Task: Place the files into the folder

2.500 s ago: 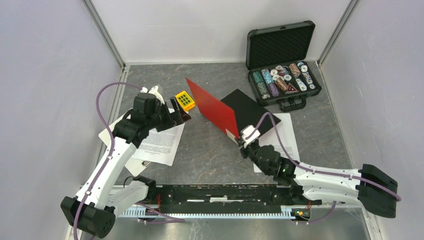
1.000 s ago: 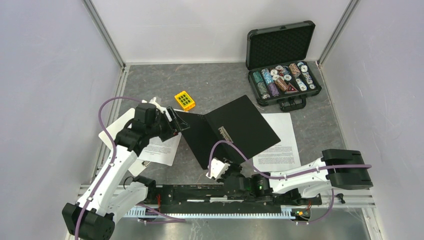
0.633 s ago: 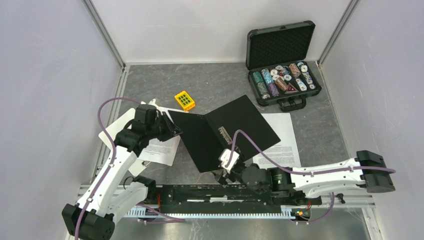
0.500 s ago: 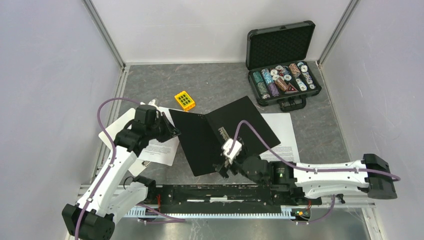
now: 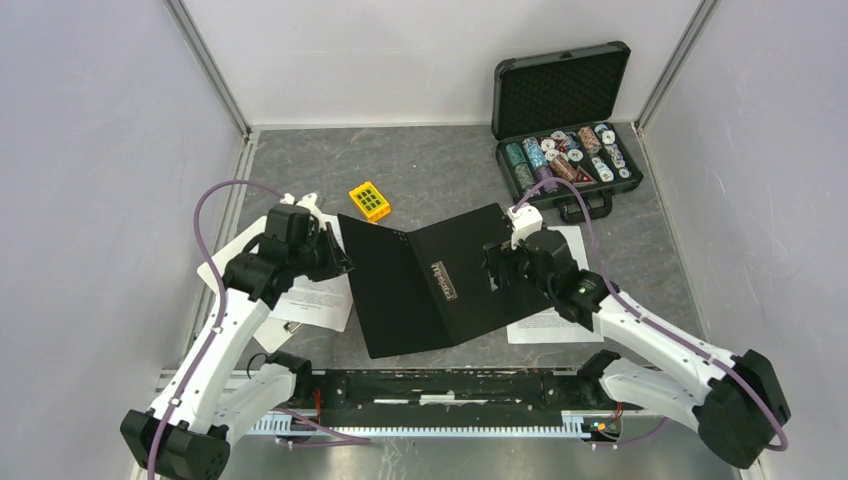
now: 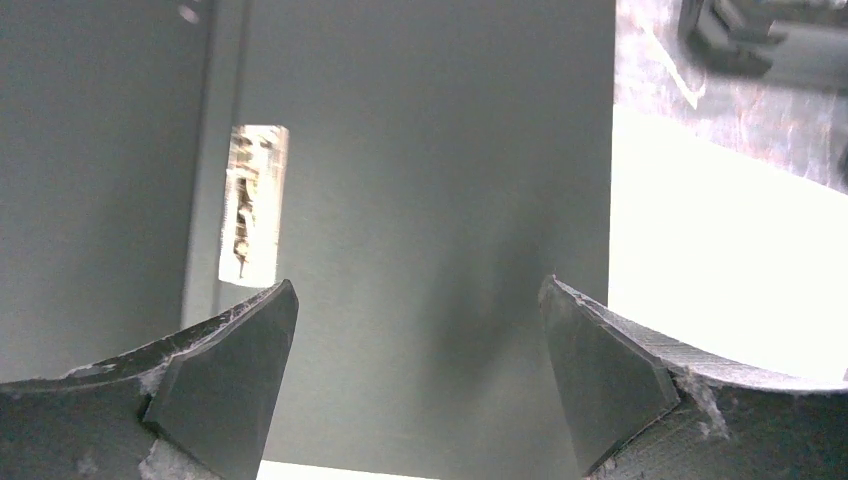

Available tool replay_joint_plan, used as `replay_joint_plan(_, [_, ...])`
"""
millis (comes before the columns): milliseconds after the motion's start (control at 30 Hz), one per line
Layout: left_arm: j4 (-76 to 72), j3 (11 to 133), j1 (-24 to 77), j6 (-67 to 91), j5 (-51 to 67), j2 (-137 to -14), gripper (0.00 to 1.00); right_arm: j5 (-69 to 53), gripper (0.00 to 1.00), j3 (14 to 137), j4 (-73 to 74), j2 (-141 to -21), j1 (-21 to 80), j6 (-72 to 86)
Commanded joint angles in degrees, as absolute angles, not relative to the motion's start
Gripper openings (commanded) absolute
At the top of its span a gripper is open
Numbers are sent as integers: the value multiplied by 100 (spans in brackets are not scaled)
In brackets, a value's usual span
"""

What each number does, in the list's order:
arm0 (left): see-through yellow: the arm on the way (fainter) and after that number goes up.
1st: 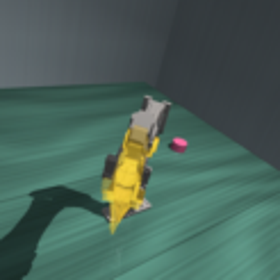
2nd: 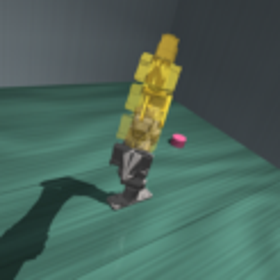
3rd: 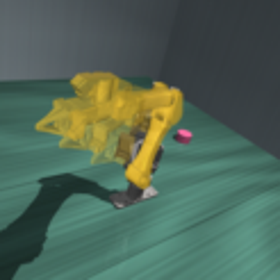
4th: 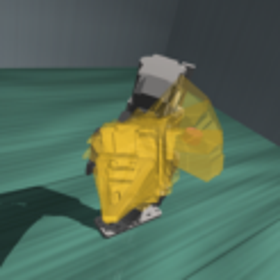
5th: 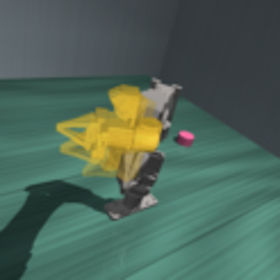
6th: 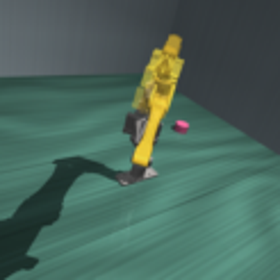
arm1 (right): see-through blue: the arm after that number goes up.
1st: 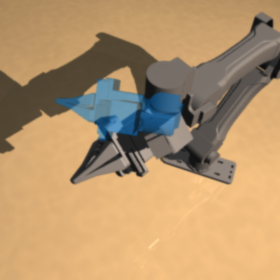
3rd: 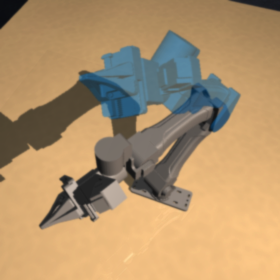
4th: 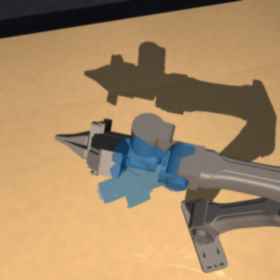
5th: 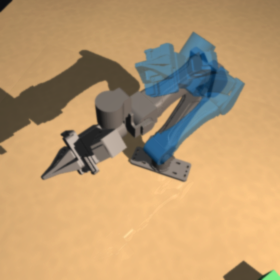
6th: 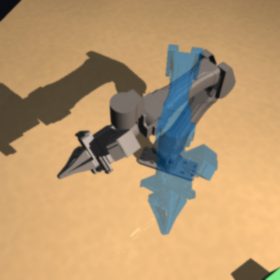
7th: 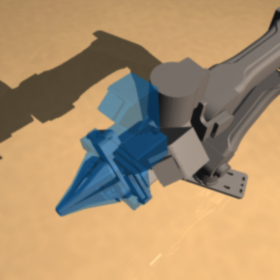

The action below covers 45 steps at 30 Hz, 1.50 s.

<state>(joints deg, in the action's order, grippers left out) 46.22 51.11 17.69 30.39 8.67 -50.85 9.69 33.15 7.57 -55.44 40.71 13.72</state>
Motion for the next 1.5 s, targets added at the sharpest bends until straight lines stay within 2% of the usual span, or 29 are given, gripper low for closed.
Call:
replay_joint_plan(0, [4715, 5585, 1749, 1865, 887, -5171, 2, 192, 98, 3358, 1056, -5862, 3569, 1407])
replay_joint_plan(167, [5046, 5954, 1749, 1379, 418, -5508, 2, -267, 95, 3141, 1028, -5962, 3038, 1380])
replay_joint_plan(400, [5565, 6366, 1749, 1020, 189, -5934, 2, -415, 91, 2971, 1192, -6301, 2809, 1164])
replay_joint_plan(567, [5469, 6570, 1749, 974, -1283, -6133, 5, -619, 88, 2682, 938, -6506, 2751, 1201])
replay_joint_plan(700, [5335, 6708, 1738, 809, -2059, -6432, 2, -756, 85, 2564, 888, -6589, 2751, 1189])
replay_joint_plan(867, [5426, 6724, 1724, 1150, -2425, -6532, 13, -916, 85, 2446, 816, -6576, 2751, 1108])
replay_joint_plan(1100, [5586, 7235, 1723, 1680, -2259, -6318, 60, -1704, 83, 2209, 280, -6653, 2751, 1249])
replay_joint_plan(1233, [5624, 7595, 1722, 1817, -1746, -6264, 66, -2042, 79, 2147, 186, -6755, 2750, 1265])
replay_joint_plan(1467, [4951, 7238, 1723, 1857, 840, -6275, 68, -2461, 74, 1906, 108, -6442, 2751, 1501])
